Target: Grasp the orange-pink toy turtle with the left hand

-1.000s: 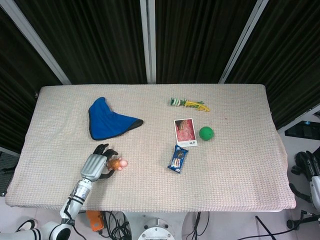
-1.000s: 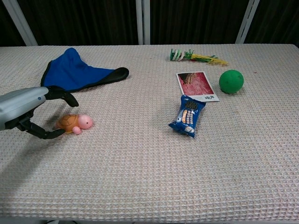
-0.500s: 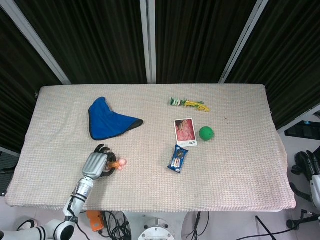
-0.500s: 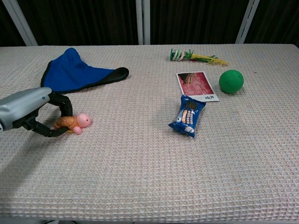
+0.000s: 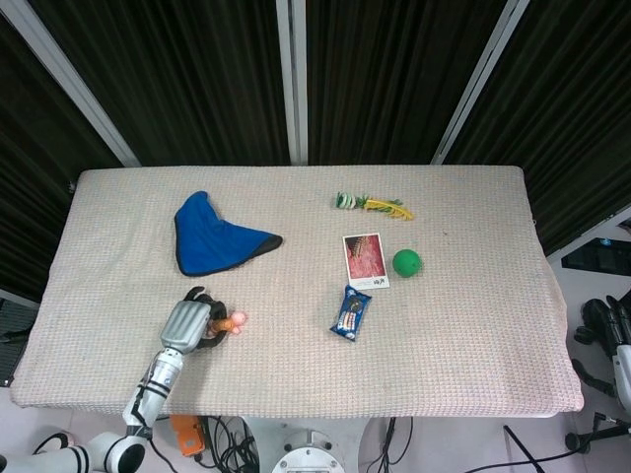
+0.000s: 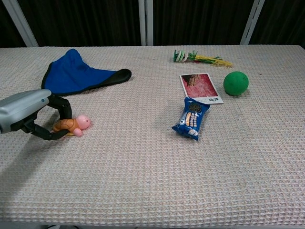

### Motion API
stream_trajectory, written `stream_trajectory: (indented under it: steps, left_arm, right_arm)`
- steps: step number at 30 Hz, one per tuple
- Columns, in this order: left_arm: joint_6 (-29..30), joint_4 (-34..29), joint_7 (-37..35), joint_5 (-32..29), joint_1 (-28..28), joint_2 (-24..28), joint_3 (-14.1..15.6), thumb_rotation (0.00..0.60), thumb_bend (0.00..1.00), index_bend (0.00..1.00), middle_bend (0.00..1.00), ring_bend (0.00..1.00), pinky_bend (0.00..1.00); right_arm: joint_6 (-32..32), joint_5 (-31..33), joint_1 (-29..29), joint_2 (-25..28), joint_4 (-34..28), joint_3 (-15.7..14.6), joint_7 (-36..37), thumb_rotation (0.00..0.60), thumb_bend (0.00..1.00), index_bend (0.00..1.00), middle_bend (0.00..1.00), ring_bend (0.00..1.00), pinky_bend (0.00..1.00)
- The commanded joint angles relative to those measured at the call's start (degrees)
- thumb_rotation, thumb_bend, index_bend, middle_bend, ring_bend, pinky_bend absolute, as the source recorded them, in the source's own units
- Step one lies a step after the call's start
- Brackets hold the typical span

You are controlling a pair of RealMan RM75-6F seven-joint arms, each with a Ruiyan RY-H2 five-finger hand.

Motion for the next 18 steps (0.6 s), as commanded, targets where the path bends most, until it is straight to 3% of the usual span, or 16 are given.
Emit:
stream_trajectory:
  steps: [1,3,10,18]
  left_arm:
    - [3.36,-4.09,-2.15,3.35,1.12,3.94,0.89,0.6,0.18,0.07,0.02,0.01,0.08]
    - [7.32,-4.66,-3.41,5.01,2.64,5.24,0.86,0.6,0.15,0.0,0.0,0.0,0.07]
    - [14.76,-6.08,-4.81,6.41,8.58,14.55,3.4,0.6,0.14,0.0,0.0,0.0,0.01]
    - [25.22,-6.27,-8.78,8.25,19.04,23.84,8.9,0.6,0.15,0.0,0.0,0.0,0.0]
  right_arm:
    - [0.95,-0.64,-0.38,0.31,-0.59,-0.21,-0.08,0.6,0.15,0.0,0.0,0.0,0.0]
    - [2.06,-1.32,-0.76,0.56,-1.1,-0.38,-0.01,0.6,0.15,0.0,0.0,0.0,0.0]
    - [2.56,-1.96,-0.88,0.03,-1.72,-0.61,-0.05,0.6,0.15,0.0,0.0,0.0,0.0]
    - [1.9,-2.83,-0.09,-0.48,-2.89,-0.83,-2.47,0.6,0.15,0.0,0.0,0.0,0.0]
